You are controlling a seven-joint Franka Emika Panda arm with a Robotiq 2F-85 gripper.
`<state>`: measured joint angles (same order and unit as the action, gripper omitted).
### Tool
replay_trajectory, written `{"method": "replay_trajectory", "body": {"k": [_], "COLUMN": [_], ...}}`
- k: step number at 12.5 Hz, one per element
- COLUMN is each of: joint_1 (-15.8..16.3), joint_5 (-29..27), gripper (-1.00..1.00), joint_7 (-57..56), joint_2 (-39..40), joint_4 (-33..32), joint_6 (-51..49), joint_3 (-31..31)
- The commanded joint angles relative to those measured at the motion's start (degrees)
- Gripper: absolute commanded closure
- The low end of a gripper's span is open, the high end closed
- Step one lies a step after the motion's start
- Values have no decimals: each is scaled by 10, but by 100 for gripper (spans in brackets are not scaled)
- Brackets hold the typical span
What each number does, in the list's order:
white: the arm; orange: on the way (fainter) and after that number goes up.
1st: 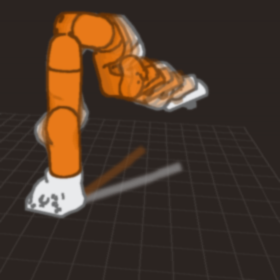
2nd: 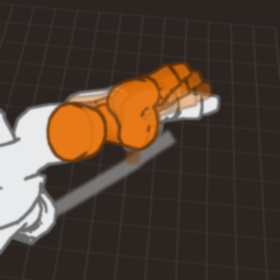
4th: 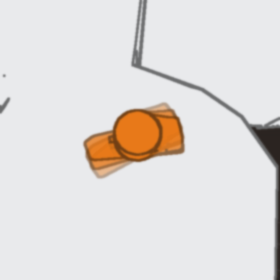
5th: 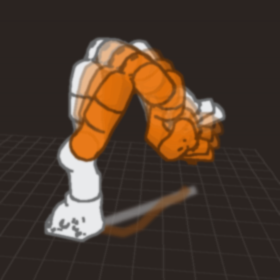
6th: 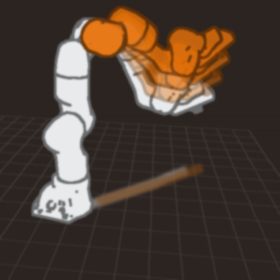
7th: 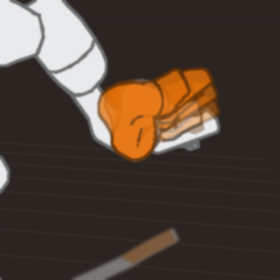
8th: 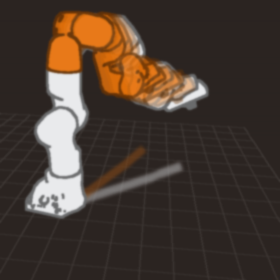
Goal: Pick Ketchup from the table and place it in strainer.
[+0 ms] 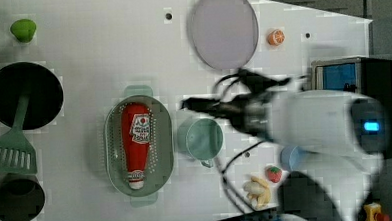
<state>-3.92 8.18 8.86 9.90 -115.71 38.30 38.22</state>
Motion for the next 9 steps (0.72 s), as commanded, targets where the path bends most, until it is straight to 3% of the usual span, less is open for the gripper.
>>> {"method": "replay_trajectory", "body": {"k": [1, 4, 9], "joint_1": [-67, -95, -98], "joint_5": [-14, -48, -70], "gripper": [-100, -100, -100], "joint_7": [36, 36, 25], "joint_2": [-86, -139, -157], "joint_4": [37, 64, 127], "joint_6": [-84, -194, -289], "joint_3": [-40, -113, -224]}}
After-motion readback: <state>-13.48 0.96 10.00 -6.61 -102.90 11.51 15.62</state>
